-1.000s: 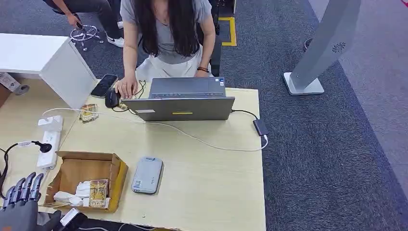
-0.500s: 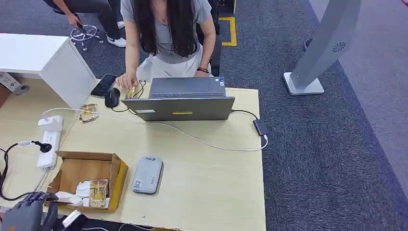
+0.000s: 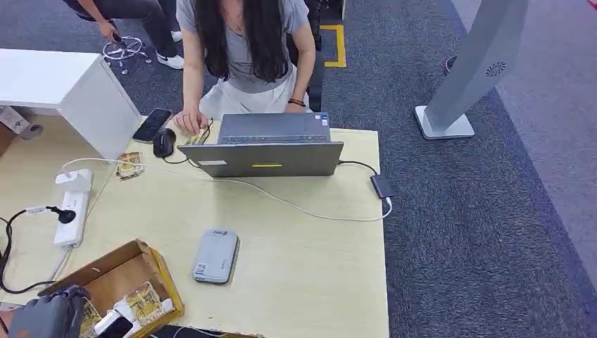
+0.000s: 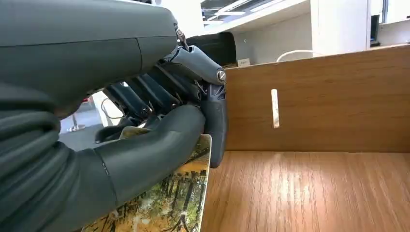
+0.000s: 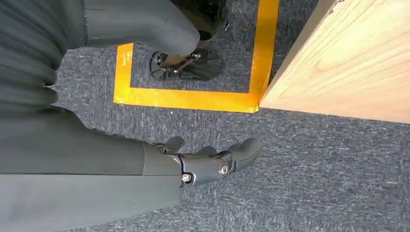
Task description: Pass the card to the sensor for recognition and then transmit it.
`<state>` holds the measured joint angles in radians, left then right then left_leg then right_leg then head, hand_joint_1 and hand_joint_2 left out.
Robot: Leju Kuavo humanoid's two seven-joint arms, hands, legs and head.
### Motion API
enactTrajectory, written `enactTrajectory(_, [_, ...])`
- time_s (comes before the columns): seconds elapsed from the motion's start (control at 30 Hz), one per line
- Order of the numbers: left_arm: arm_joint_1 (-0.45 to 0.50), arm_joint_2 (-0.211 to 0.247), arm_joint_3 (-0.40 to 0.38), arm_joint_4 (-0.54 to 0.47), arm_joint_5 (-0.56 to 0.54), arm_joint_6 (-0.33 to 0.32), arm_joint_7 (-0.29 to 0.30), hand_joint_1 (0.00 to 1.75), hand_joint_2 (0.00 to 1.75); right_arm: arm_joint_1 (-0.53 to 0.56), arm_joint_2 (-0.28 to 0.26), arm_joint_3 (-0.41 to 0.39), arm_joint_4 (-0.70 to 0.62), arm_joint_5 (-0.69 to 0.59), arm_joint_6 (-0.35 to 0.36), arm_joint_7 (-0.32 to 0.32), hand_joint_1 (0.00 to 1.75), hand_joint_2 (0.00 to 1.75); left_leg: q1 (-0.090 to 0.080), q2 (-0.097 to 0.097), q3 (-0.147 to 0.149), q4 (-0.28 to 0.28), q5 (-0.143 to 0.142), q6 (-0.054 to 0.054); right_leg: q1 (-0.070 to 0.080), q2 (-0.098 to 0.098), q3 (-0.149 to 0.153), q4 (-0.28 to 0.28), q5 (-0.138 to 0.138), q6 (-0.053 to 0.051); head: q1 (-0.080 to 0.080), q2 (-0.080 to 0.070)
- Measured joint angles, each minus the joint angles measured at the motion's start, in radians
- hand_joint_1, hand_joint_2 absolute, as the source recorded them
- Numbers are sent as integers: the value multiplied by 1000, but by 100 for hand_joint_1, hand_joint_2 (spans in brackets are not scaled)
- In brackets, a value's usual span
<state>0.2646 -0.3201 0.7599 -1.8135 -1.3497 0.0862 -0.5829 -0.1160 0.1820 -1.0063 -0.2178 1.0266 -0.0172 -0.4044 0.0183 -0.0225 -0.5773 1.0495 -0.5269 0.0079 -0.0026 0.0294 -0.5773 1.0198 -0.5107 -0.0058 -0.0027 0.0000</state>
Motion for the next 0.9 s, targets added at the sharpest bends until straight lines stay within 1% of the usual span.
enactTrajectory(0.53, [0, 0, 4, 0, 1, -5, -8, 175, 175, 0, 0, 0, 0, 3, 0, 0, 0, 175, 0, 0, 0, 0, 0, 0, 0, 0, 0, 0, 0, 0, 0, 0])
enactTrajectory(0.9, [-10, 0, 5, -3, 20, 4, -27, 175, 175, -1, 0, 0, 0, 12, 4, 1, 0, 175, 0, 0, 0, 0, -1, 0, 0, 0, 0, 0, 0, 0, 0, 0])
